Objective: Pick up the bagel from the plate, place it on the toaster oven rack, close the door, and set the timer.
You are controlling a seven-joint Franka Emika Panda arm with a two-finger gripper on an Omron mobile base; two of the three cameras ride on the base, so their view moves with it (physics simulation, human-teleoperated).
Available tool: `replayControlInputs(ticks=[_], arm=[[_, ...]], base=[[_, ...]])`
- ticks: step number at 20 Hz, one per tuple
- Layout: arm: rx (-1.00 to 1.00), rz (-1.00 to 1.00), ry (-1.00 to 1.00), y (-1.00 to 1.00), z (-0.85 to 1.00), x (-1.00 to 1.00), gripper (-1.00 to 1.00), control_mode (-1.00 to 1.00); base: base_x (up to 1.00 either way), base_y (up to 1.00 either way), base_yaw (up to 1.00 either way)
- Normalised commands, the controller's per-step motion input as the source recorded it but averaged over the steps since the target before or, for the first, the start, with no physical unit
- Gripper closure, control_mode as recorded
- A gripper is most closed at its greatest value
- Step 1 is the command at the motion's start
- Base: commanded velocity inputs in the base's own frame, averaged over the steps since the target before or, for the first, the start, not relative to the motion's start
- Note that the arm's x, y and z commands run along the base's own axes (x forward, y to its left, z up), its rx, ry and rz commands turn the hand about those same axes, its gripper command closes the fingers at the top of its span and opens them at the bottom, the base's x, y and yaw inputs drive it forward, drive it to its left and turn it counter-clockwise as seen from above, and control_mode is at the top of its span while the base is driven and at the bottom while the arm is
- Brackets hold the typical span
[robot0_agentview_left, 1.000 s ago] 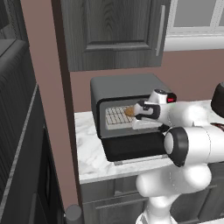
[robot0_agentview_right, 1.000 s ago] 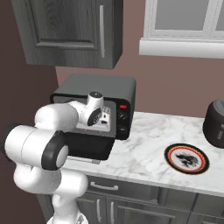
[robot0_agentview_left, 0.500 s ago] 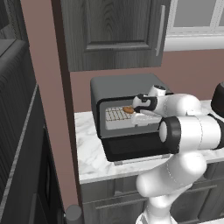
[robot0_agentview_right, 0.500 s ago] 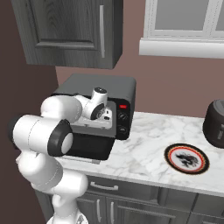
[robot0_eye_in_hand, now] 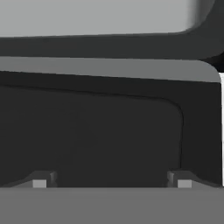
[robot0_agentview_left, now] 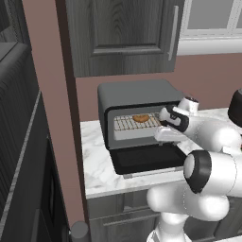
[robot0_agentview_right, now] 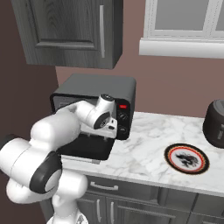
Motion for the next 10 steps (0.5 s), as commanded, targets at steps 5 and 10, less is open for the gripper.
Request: replayControlInputs(ticks=[5, 10], arm=[[0.09, -0.09, 0.04, -0.79, 0.24, -0.41, -1.0, -1.0], [0.14, -0.09, 0.15, -0.47, 0.04, -0.17, -1.0, -1.0]], base=[[0.0, 0.0, 0.0], [0.0, 0.0, 0.0]])
